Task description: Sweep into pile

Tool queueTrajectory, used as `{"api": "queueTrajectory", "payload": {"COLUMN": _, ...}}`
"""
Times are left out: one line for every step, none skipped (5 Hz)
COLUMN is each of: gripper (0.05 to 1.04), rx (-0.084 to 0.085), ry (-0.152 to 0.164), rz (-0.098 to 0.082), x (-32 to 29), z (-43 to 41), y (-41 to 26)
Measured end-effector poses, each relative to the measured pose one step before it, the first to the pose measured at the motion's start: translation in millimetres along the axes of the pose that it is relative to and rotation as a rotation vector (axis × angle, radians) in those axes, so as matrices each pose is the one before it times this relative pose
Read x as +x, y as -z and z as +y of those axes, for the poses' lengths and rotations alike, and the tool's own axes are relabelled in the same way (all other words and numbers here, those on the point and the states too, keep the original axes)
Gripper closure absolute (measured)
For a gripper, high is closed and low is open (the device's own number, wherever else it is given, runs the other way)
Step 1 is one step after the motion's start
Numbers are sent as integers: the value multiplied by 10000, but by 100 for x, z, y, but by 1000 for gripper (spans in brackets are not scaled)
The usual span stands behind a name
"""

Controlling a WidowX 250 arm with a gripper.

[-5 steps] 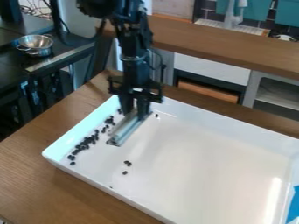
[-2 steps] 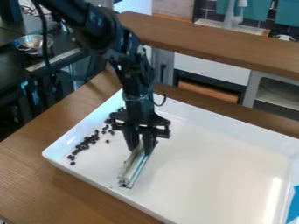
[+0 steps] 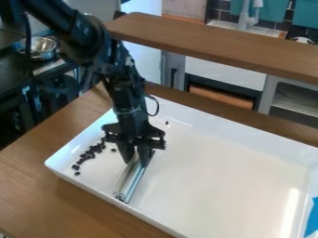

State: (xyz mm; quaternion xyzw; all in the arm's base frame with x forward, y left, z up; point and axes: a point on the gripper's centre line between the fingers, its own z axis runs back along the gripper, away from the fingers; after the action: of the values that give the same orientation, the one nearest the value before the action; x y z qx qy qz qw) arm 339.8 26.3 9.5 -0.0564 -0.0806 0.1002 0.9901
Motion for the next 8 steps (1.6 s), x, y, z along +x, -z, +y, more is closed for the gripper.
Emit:
{"api": "queueTrajectory", "payload": {"gripper": 731, "rx": 32, "ry": -129, "rz": -64, "x": 156, "z": 866, "y": -98}}
{"api": "queueTrajectory", "payload": {"gripper": 731, "rx": 108, "ry": -151, "rz": 2, "x": 281, "z": 1061, "y": -208}}
{"api": "queueTrajectory", "payload": {"gripper": 731, "rx": 401, "ry": -26, "rz": -23, "x": 716, "z": 1196, "y": 379}}
{"api": "queueTrajectory", "payload": {"gripper": 731, "rx": 861, "ry": 67, "rz": -212, "x": 1685, "z": 1797, "y": 187}}
{"api": "queueTrajectory", "payload": {"gripper": 731, "rx": -870, "ry": -439, "rz": 535, "x": -357, "z": 17, "y": -586}}
{"api": "queueTrajectory", "payload": {"gripper": 731, "rx": -1079, "ry": -293, "rz": -144, "x": 288, "z": -2640, "y": -3137}}
{"api": "queueTrajectory", "payload": {"gripper": 731, "rx": -173, "ry": 45, "rz": 166, "x": -630, "z": -3276, "y": -104}}
{"api": "queueTrajectory", "payload": {"gripper": 731, "rx": 234, "ry": 187, "rz": -397, "x": -363, "z": -2329, "y": 1058}}
